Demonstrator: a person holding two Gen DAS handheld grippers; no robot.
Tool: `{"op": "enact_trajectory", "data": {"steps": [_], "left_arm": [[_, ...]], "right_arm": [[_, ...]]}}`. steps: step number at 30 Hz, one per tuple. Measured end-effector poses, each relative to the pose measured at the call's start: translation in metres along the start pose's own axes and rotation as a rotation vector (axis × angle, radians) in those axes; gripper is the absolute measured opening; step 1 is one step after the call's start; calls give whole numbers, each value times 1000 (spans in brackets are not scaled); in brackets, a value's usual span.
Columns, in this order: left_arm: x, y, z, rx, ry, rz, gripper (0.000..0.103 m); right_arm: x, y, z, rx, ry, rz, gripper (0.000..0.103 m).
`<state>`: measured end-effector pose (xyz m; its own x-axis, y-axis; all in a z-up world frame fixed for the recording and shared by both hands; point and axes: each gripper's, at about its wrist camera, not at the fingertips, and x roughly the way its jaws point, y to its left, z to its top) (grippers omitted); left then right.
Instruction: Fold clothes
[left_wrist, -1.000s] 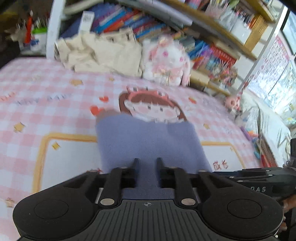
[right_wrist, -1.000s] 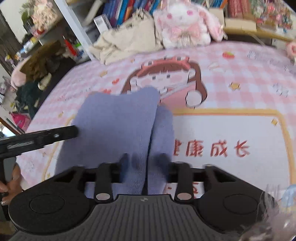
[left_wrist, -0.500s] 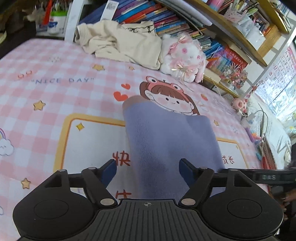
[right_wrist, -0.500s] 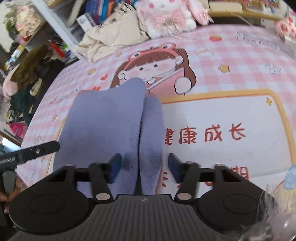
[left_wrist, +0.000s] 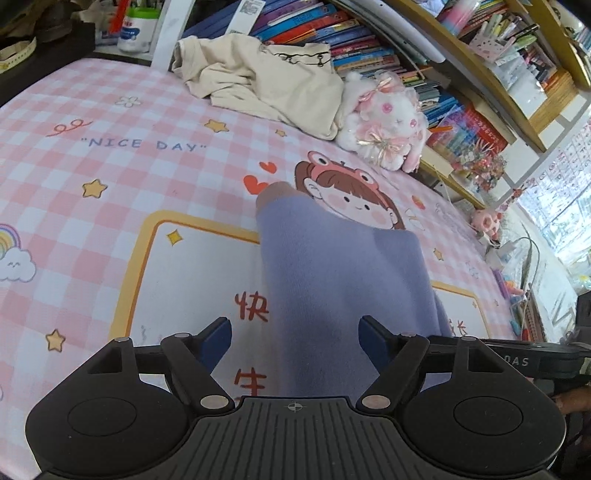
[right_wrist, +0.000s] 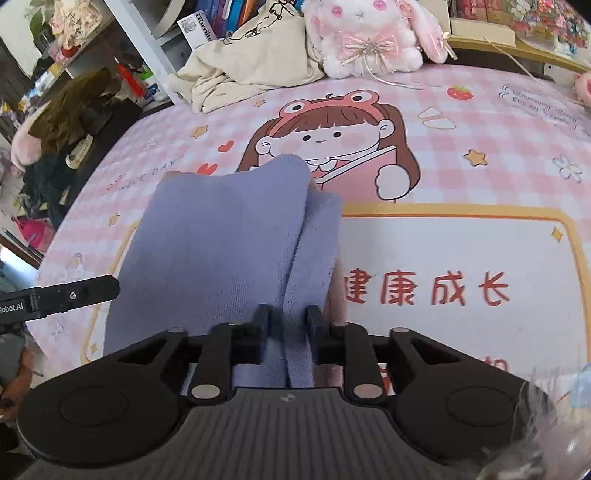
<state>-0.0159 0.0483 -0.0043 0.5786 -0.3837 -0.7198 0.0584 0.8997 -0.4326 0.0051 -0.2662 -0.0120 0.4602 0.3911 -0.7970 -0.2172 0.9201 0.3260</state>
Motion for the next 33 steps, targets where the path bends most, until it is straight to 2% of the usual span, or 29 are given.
{"op": "enact_trajectory", "data": {"steps": [2,4,11,30,33], "left_arm": [[1,1,0,-10,7,7,78],[4,3,0,-24,14,15,78],[8,14,-2,-149,23,-49,78],[32,13,-3,-234,89,-82,79],[35,11,-2,-253,85,-88,77]], "right_arm": [[-4,-2,0,-2,-1,0,47],[-2,-5,1,-4,7,6,56],[6,-21,5,67,48,46,57],[15,-36,-1,173,95,132,60],[17,-32,-2,166,103,147,54]]}}
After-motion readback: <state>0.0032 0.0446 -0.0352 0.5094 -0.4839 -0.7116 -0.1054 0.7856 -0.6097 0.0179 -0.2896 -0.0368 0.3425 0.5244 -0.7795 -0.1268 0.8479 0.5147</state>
